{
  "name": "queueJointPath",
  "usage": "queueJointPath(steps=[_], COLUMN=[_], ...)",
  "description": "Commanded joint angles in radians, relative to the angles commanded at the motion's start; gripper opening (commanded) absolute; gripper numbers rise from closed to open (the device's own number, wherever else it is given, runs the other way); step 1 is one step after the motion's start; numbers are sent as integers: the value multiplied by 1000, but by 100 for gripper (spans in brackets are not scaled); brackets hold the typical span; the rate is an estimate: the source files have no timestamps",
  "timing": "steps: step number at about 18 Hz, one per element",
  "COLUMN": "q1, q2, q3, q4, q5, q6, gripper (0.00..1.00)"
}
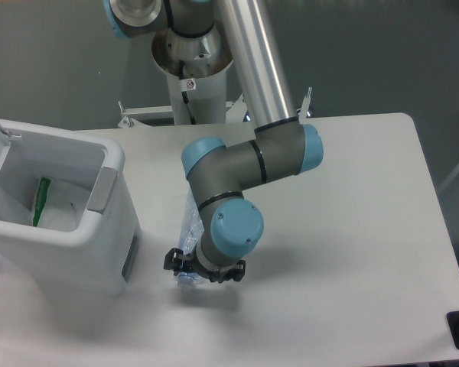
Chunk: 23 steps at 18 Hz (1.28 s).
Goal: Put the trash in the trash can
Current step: 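Close the gripper around the bottle's cap end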
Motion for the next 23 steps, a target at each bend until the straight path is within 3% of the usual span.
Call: queueJointPath(steps=[5, 8, 13, 18, 21, 23], q1=[-31, -40, -42, -42, -42, -42], q2=[-29, -31, -29, -31, -37, -31], q3=[20, 20, 25, 40, 61, 65], q4=[-5, -58, -66, -55, -55, -54], q5=[3, 41, 43, 46, 48, 48], q6=[-6, -2, -3, -8, -9, -15], gripper=[100, 92, 59, 15, 4, 3])
